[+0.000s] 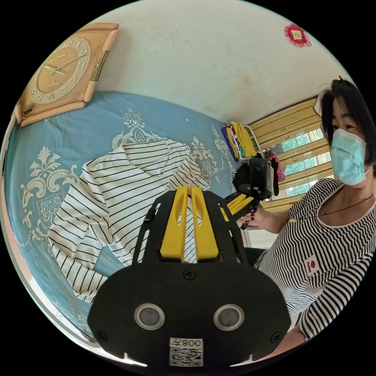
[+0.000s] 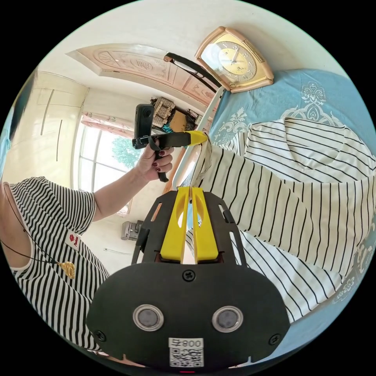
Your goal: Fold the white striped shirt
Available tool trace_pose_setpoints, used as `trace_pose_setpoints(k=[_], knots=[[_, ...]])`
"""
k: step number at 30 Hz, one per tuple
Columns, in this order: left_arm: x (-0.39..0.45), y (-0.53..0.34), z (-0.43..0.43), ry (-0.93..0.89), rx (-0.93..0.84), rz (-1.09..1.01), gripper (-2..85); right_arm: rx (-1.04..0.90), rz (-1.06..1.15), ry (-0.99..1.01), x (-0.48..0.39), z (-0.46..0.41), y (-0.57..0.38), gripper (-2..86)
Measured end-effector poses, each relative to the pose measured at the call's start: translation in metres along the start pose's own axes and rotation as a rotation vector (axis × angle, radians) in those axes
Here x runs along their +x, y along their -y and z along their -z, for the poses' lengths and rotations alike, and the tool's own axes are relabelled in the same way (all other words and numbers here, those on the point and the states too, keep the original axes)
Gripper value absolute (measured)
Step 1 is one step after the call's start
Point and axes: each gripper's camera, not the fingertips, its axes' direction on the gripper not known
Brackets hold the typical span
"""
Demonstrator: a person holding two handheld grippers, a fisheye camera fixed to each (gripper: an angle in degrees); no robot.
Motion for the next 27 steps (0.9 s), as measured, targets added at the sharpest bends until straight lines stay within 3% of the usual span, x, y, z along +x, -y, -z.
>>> trace_pose_setpoints(k=[10,14,19,22,27], knots=[[-0.039,0.003,0.028,0.104,-0.115,0.017,1.6,-0.057,0.048,-0.072,0.021,-0.073,0.023,1.0],[-0.079,-0.007,0.018,0.174,-0.185,0.137,1.4,-0.123,0.025,-0.116,0.049,-0.125,0.028,1.0],[-0.113,-0.03,0.02,0.287,-0.198,0.333,0.9,-0.343,0.014,-0.163,0.083,-0.204,0.022,0.9],[-0.113,-0.034,0.027,0.231,-0.129,0.348,1.4,-0.383,-0.017,-0.165,0.097,-0.222,0.013,1.3],[-0.095,-0.003,0.012,0.087,-0.061,0.245,2.9,-0.217,-0.082,-0.136,0.11,-0.16,-0.002,3.5]])
